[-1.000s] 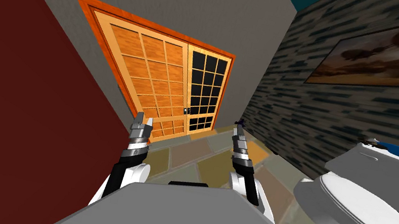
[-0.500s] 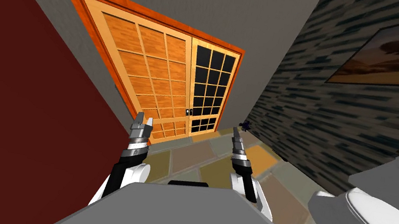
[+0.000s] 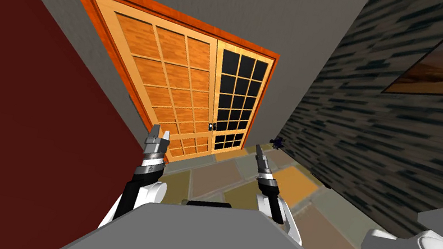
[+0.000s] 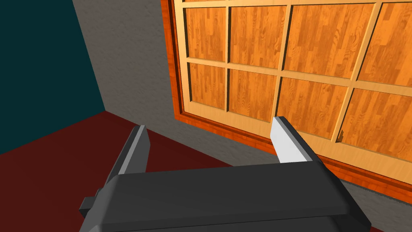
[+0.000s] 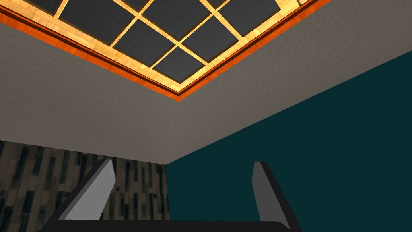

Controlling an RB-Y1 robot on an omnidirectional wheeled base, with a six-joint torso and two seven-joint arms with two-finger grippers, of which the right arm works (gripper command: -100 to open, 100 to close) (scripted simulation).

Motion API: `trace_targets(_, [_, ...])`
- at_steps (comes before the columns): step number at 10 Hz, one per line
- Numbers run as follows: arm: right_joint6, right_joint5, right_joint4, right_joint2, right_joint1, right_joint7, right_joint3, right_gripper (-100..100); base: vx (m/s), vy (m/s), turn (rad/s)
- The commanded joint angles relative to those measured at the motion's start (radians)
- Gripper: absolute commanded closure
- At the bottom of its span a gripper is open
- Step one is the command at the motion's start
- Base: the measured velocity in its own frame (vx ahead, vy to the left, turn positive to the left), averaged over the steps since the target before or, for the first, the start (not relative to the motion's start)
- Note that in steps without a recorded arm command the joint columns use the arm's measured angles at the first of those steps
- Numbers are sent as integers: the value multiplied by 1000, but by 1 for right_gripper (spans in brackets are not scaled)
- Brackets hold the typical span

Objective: Pull the door open

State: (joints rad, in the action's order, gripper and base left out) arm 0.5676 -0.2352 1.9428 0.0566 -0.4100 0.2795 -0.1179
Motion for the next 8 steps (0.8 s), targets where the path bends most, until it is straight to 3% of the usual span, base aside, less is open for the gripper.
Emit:
trace_targets(1, [10, -15, -29, 4, 6, 26, -11, -100, 142, 57, 59])
trace_targets(6, [46, -63, -126, 12, 27, 104, -44, -100, 107, 46, 55])
trace_targets(8, [70, -93, -189, 14, 41, 153, -65, -100, 133, 56, 91])
